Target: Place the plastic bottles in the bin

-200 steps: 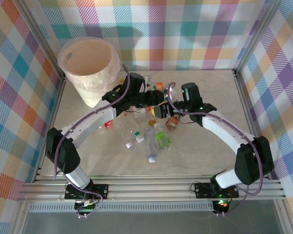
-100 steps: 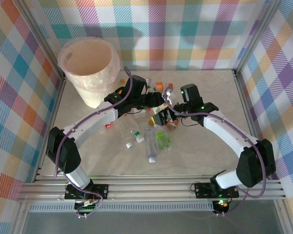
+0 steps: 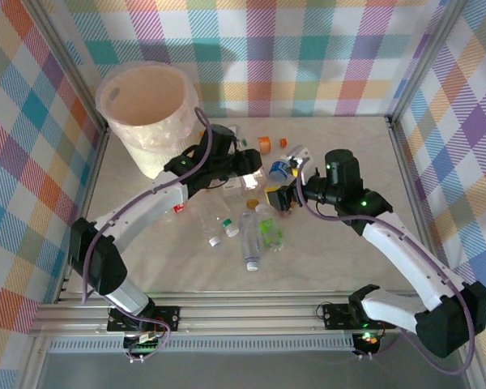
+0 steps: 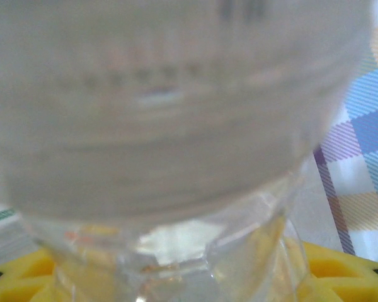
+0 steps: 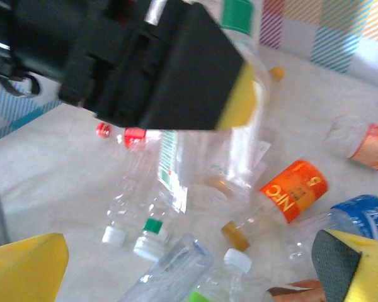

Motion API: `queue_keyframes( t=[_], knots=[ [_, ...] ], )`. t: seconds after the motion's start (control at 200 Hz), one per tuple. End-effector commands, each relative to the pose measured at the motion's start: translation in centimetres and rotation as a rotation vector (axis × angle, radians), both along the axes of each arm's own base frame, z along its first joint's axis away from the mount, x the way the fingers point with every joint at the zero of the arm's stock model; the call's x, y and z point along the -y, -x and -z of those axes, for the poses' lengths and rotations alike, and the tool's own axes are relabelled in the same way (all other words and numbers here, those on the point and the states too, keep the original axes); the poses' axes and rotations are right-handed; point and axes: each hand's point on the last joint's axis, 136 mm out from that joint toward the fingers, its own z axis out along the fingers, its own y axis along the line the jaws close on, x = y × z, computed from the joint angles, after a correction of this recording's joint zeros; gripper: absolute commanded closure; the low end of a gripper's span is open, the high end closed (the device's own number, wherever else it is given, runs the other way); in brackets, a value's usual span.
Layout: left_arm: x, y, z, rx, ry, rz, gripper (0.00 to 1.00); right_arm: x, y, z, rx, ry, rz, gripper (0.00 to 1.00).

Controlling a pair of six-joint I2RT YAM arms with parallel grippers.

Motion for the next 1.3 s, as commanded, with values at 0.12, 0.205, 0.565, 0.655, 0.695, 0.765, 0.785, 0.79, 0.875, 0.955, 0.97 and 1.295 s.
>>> queue_keyframes(
  t=[0.12, 0.205, 0.565, 0.655, 0.695, 0.765, 0.785, 0.79, 0.875, 0.955, 0.97, 1.295],
  knots=[
    [-5.6, -0.2, -8.1, 0.243, -0.136, -0.112, 0.46, 2.2, -1.8, -4.0, 0.181, -0.162, 0.204, 0.0],
    [-7.2, -0.4, -10.6, 0.315, -0.175, -0.143, 0.46, 3.3, -2.6, -4.6, 0.194, -0.202, 0.292, 0.0],
    [-16.1, -3.4, -20.1, 0.543, -0.234, -0.326, 0.46, 3.8, -3.1, -4.5, 0.193, -0.223, 0.337, 0.0],
    [-18.0, -4.5, -22.0, 0.592, -0.206, -0.357, 0.47, 3.6, -3.2, -4.5, 0.193, -0.223, 0.33, 0.0],
    [-18.8, -5.0, -22.7, 0.615, -0.213, -0.378, 0.47, 3.6, -3.1, -4.5, 0.194, -0.222, 0.329, 0.0],
    [-20.6, -6.0, -23.4, 0.636, -0.25, -0.425, 0.47, 3.7, -3.0, -4.4, 0.194, -0.219, 0.328, 0.0],
    [-21.2, -6.4, -23.4, 0.635, -0.264, -0.443, 0.47, 3.7, -3.0, -4.4, 0.193, -0.218, 0.328, 0.0],
    [-21.3, -6.5, -23.4, 0.635, -0.267, -0.448, 0.47, 3.7, -3.0, -4.3, 0.192, -0.217, 0.329, 0.0],
    [-23.7, -8.2, -23.0, 0.622, -0.3, -0.509, 0.47, 3.9, -2.9, -4.3, 0.195, -0.217, 0.334, 0.0],
    [-25.5, -10.1, -22.0, 0.596, -0.322, -0.545, 0.47, 4.1, -2.8, -4.3, 0.197, -0.218, 0.344, 0.0],
    [-25.8, -10.5, -21.8, 0.588, -0.327, -0.55, 0.47, 4.2, -2.7, -4.3, 0.199, -0.219, 0.346, 0.0],
    [-30.7, -17.3, -15.7, 0.444, -0.506, -0.638, 0.47, 5.0, -1.9, -4.0, 0.201, -0.207, 0.362, 0.0]
  ],
)
